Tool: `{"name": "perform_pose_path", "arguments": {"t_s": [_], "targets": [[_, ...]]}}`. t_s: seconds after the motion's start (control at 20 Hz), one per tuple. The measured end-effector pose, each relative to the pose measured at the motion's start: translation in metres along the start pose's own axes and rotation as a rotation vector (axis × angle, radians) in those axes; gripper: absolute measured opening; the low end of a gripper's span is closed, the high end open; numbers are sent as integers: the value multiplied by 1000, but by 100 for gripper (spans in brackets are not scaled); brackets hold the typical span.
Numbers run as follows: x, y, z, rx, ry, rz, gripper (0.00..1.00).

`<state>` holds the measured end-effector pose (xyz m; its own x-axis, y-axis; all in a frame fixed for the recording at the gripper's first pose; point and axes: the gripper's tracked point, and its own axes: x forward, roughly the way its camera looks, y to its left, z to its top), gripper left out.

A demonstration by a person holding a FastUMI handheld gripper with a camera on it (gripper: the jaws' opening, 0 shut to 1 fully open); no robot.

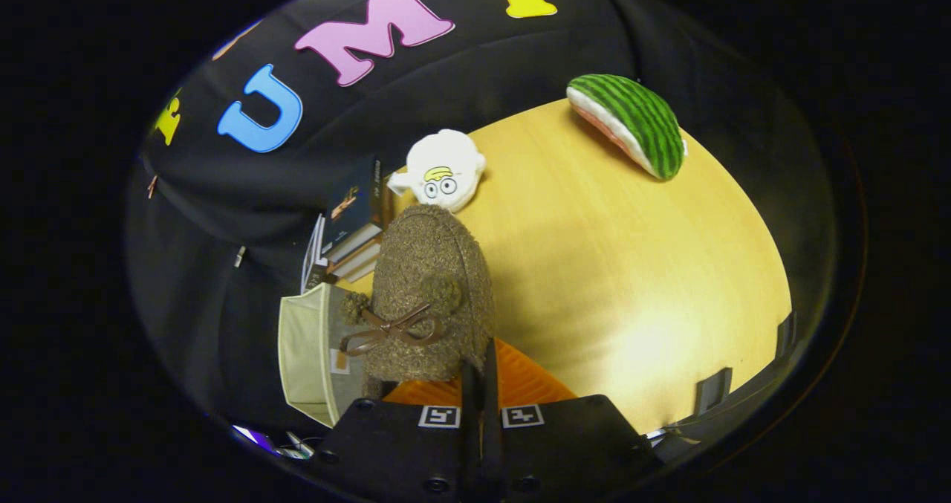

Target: Open the storage box then place both shoes into the box .Put the left shoe in first, then the right shoe, with the right side of both shoes facing outward in a uniform manner.

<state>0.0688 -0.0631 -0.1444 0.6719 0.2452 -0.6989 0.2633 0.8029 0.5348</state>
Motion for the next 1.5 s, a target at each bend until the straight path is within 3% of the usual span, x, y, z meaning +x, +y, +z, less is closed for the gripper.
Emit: {"name": "perform_pose_path", "arguments": {"t_s": [0.35, 0.6, 0.9, 1.15, 1.35, 1.45, 1.5], "targets": [[3, 121, -25, 0, -16, 130, 6], [19, 178, -49, 19, -5, 167, 6], [56, 202, -84, -16, 45, 126, 6], [81, 195, -105, -80, 70, 42, 6], [90, 196, -110, -80, 80, 25, 6], [89, 201, -112, -77, 88, 42, 9], [87, 206, -111, -74, 86, 59, 16]]}}
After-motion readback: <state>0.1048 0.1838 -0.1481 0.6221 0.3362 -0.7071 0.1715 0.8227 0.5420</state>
